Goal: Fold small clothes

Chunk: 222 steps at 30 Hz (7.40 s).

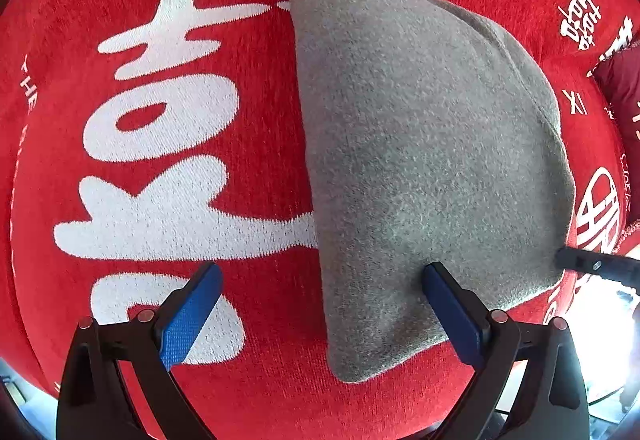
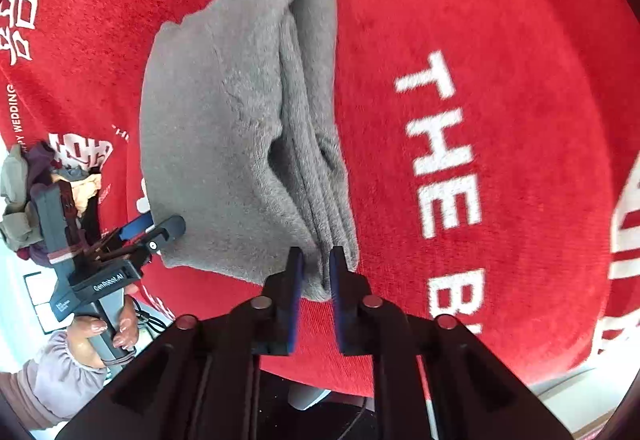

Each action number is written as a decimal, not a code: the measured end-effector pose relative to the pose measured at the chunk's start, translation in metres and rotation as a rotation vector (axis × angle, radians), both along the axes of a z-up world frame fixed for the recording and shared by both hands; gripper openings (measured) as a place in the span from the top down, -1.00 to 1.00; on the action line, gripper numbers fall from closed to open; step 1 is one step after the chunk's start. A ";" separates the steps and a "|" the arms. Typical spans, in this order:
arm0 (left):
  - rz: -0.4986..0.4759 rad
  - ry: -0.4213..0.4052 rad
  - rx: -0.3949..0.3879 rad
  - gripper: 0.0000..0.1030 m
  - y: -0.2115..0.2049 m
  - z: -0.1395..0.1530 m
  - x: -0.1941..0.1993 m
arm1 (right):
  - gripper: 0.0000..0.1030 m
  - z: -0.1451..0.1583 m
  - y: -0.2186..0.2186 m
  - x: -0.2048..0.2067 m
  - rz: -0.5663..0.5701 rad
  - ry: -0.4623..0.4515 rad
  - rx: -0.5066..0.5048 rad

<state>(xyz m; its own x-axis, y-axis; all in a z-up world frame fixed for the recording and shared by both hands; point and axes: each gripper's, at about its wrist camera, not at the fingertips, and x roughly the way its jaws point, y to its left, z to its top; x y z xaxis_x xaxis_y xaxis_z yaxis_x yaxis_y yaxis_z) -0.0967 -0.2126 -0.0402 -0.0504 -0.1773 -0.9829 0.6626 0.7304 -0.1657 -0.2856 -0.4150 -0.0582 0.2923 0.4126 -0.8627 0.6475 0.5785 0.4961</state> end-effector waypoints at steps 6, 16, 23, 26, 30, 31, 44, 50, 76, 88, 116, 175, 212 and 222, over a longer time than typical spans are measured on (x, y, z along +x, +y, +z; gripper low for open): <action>-0.003 -0.005 0.008 -0.96 0.002 -0.002 -0.001 | 0.68 0.042 -0.018 0.020 -0.031 -0.123 -0.083; 0.011 0.022 0.020 -0.96 0.001 -0.013 0.003 | 0.69 0.012 -0.007 0.087 0.110 -0.090 -0.132; 0.027 0.052 0.002 -0.96 0.003 -0.023 0.003 | 0.78 0.004 -0.022 0.065 0.016 -0.122 -0.051; 0.023 0.073 -0.002 -0.96 0.006 -0.026 0.006 | 0.78 0.008 -0.027 0.062 0.015 -0.113 -0.053; 0.026 0.098 -0.029 -0.95 0.011 -0.022 0.015 | 0.65 0.017 -0.038 0.062 -0.024 -0.076 -0.115; 0.034 0.098 -0.063 -0.95 0.014 -0.016 0.019 | 0.64 0.019 -0.043 0.060 -0.039 -0.081 -0.116; 0.024 0.277 -0.268 -0.95 -0.007 -0.025 0.046 | -0.28 -0.032 -0.099 0.071 -0.106 -0.190 0.193; 0.001 0.306 -0.272 -0.95 -0.022 -0.032 0.040 | -0.30 -0.056 -0.099 0.090 -0.031 -0.252 0.316; 0.009 0.220 -0.395 0.01 0.046 0.045 0.045 | 0.20 0.010 -0.026 0.117 -0.097 -0.385 0.438; 0.070 0.166 -0.324 0.00 0.158 0.053 0.056 | 0.20 0.010 0.085 0.146 -0.058 -0.369 0.511; 0.302 -0.089 -0.001 -0.97 0.218 0.021 0.054 | -0.17 0.014 0.195 0.122 0.250 -0.042 0.169; 0.123 -0.106 0.124 -0.99 0.212 0.137 0.009 | -0.99 0.141 0.228 0.097 0.228 0.135 -0.283; 0.179 -0.173 0.142 -0.99 0.222 0.190 0.004 | -0.99 0.203 0.249 0.105 0.227 0.132 -0.420; 0.169 -0.193 0.148 -0.99 0.219 0.193 0.001 | -0.99 0.205 0.251 0.109 0.250 0.132 -0.457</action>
<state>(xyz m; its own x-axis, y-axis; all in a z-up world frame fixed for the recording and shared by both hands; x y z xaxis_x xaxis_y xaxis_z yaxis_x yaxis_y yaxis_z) -0.0957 0.0069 0.1525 0.1576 -0.0211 -0.9873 0.5385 0.8399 0.0680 -0.1770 -0.1636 0.1473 0.1105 0.0295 -0.9934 0.5020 0.8610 0.0814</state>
